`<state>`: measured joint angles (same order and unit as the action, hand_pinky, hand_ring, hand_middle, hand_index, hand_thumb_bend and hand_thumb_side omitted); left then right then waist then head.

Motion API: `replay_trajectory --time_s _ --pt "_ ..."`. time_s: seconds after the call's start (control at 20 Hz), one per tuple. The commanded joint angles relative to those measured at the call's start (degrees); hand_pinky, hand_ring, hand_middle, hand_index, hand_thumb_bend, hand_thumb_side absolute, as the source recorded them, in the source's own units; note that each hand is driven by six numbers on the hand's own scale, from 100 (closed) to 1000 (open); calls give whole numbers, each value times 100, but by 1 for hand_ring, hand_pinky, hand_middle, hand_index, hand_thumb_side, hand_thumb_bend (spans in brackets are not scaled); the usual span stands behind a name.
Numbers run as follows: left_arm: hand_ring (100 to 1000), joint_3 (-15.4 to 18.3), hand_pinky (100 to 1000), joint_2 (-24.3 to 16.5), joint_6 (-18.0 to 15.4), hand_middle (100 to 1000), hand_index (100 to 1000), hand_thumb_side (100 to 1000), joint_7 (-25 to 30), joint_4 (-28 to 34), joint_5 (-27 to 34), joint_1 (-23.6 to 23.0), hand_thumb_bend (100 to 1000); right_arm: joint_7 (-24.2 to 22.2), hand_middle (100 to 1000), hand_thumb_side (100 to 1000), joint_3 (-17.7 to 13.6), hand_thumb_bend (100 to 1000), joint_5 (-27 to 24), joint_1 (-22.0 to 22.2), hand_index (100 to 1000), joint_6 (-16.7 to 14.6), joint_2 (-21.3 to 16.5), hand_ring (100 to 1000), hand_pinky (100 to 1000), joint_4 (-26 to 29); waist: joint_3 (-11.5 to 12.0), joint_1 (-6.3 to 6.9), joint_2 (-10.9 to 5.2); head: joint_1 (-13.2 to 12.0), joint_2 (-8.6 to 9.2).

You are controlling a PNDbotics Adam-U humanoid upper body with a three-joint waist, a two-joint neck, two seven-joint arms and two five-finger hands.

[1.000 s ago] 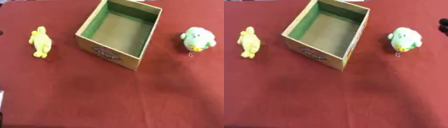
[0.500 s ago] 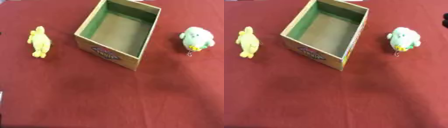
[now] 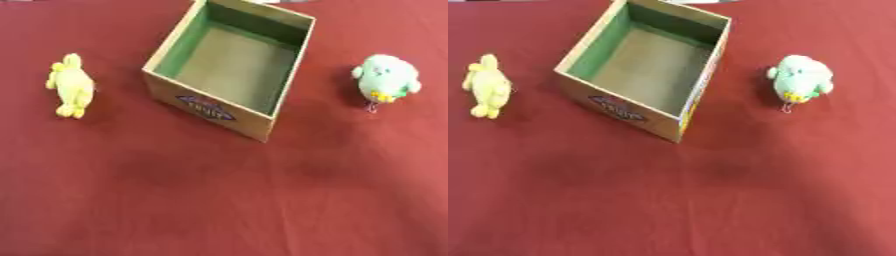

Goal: Pick up objects on the table and place them in the box.

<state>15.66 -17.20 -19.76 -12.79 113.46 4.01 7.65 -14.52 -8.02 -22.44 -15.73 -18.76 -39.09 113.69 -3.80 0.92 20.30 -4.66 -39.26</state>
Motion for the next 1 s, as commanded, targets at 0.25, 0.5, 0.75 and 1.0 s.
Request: replay_trajectory --time_s 0.25,0.5,0.75,1.0 --pt "663 -4 545 -207 -4 731 715 652 16 113 -13 8 100 514 719 1000 8 478 1034 -208 918 -484 -1463 937 911 90 16 -28 -119 32 12" --pt "663 -28 545 -234 1 730 715 653 24 113 16 11 100 463 786 1000 189 551 1577 -614 928 -743 -2157 951 907 -96 48 -47 -138 73 4" --pt "663 -36 545 -240 4 730 715 653 40 113 33 12 100 273 790 1000 349 550 1743 -887 927 -1002 -2336 951 906 -393 60 -50 -143 84 0" --pt "663 -83 545 -258 -11 730 715 651 67 113 72 46 100 -35 821 989 788 560 2042 -1350 924 -1202 -2610 949 901 -795 134 -55 -151 151 14"
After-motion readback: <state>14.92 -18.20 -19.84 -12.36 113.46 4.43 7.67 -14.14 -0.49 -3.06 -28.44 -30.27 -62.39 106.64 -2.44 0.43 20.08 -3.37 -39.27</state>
